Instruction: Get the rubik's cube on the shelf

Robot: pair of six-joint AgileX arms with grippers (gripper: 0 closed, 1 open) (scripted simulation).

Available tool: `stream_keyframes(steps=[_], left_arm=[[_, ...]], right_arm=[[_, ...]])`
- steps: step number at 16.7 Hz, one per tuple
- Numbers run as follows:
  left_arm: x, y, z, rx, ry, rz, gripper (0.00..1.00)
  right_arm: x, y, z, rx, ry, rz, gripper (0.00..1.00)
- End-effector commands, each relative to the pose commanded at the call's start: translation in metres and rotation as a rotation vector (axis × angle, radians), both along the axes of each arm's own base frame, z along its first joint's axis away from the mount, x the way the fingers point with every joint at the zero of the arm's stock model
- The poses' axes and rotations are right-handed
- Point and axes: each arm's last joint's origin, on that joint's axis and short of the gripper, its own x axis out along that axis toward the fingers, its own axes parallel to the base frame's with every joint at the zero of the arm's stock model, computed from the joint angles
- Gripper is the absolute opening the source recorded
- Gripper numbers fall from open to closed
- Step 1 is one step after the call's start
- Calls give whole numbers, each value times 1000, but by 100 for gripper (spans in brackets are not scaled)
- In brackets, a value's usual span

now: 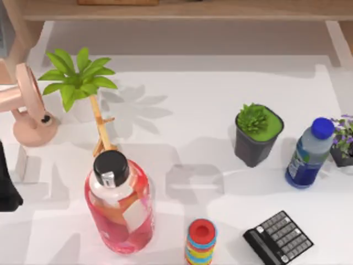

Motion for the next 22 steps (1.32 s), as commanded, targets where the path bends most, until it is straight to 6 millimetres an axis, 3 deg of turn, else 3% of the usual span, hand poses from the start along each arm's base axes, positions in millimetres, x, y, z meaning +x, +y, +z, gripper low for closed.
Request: stream_keyframes(steps=[3,7,9,12,16,19,22], left_arm=[[0,0,0,0,0,0,100],[0,0,0,0,0,0,100],[0,0,0,0,0,0,100],[0,0,0,0,0,0,100],[0,0,0,0,0,0,100],[0,0,0,0,0,0,100],[0,0,0,0,0,0,100]], right_arm=[[-11,0,0,2,1,-1,100],[-10,1,-1,4,3,2,100],[-9,-8,0,10,5,-35,100],[-5,-42,4,51,18,-166,100],[8,-108,17,179,58,-388,100],[27,-154,36,322,97,-528,100],[61,-182,62,494,155,-617,100]])
